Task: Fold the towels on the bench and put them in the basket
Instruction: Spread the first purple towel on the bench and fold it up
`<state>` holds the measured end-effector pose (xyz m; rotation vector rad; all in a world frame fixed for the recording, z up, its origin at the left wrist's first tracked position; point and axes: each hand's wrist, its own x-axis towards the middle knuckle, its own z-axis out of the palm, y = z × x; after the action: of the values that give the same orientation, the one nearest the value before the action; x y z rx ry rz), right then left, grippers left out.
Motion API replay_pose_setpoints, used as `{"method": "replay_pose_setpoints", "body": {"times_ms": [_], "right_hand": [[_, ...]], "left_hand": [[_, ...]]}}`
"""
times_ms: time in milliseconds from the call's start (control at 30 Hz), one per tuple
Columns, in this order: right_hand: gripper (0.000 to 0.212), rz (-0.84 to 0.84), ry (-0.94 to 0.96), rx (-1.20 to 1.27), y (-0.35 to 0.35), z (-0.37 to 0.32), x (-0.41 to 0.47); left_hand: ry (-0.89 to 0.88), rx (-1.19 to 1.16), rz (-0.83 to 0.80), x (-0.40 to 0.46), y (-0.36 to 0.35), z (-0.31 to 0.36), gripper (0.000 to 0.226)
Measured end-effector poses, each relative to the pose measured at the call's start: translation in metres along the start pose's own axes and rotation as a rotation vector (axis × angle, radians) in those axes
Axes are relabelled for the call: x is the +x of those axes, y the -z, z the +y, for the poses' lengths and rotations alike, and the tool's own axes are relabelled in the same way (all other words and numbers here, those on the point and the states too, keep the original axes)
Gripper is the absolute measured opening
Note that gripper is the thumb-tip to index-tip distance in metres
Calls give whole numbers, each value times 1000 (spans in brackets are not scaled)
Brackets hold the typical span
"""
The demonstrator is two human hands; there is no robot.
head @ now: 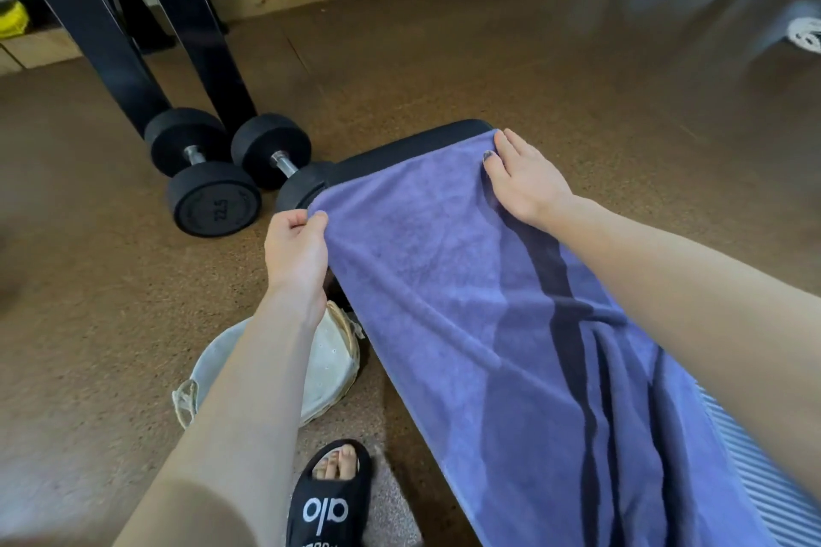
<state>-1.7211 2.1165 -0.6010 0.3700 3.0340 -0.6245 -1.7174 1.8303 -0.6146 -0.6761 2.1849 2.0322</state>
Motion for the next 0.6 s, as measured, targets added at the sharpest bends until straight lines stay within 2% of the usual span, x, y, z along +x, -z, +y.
{"method": "replay_pose_setpoints", "body": {"times_ms": [167, 267, 333, 467, 533, 600], "right_hand": [[69, -48, -55, -73, -7, 0, 11], [71, -82, -78, -47, -5, 0, 11], [71, -99, -98, -37, 3, 1, 6], [65, 18, -202, 93, 20, 6, -34], [60, -18, -247, 116, 27, 15, -70], [50, -32, -242, 34, 35, 27, -112]], "left_hand": [[9, 11, 44, 22, -3, -10, 10], [41, 61, -7, 22, -10, -21, 9], [103, 31, -60, 17, -8, -22, 15], [259, -27, -140, -7, 1, -19, 35], [231, 115, -138, -31, 1, -16, 43], [106, 417, -123, -66, -1, -13, 59]]}}
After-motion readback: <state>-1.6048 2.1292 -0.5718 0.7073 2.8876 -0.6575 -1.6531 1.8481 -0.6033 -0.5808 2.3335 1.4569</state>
